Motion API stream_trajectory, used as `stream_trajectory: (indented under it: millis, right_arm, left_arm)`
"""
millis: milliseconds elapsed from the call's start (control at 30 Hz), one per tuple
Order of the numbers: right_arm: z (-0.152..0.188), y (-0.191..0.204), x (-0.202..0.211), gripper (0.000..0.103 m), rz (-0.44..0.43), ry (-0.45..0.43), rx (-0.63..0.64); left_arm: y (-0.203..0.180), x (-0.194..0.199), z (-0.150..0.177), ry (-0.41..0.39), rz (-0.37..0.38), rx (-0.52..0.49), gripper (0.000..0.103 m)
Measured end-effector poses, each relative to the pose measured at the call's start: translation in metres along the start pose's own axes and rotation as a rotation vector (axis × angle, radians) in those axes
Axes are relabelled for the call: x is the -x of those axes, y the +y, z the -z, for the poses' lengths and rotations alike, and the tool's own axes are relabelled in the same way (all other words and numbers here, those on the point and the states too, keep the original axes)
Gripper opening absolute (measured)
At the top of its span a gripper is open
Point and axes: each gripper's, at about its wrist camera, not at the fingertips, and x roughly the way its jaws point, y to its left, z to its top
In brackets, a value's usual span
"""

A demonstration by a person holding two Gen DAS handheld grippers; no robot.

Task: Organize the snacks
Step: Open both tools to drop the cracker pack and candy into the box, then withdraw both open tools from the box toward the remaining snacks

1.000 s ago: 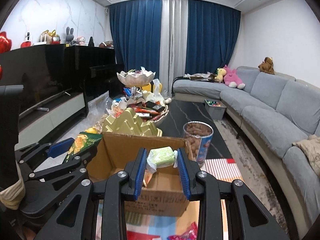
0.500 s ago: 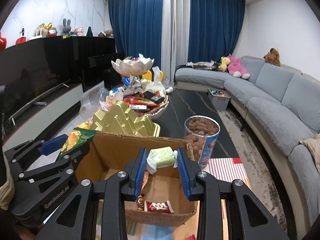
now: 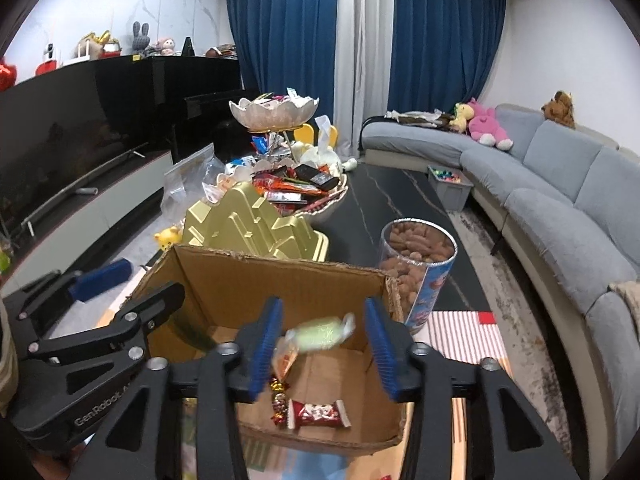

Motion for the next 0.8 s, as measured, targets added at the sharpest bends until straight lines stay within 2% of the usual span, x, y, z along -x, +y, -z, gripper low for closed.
stream_trajectory:
  millis: [133,200,300,500,800]
  right_arm:
    - [-0.002,-0.003,0.007,0.078,0.019,-0.022,-0.009]
    - [-0.004,-0.006,0.010,0.085,0.025,-0.026,-0.020]
    - [-0.006,-0.009,0.015,0.091,0.032,-0.032,-0.026]
    - [-0.009,-0.009,0.028,0.092,0.051,-0.053,-0.025]
    - [-0.011,-0.007,0.052,0.092,0.057,-0.073,-0.025]
  left_arm:
    - [0.004,0.004,-0.001,-0.005,-0.015,0.010,0.070]
    - [0.007,0.008,-0.001,-0.016,-0.024,0.021,0.078]
    - [0.009,0.014,-0.003,-0.031,-0.053,0.026,0.089]
    - [0.009,0.027,-0.004,-0.054,-0.080,0.020,0.098]
    - [0.012,0.051,-0.005,-0.075,-0.091,0.031,0.103]
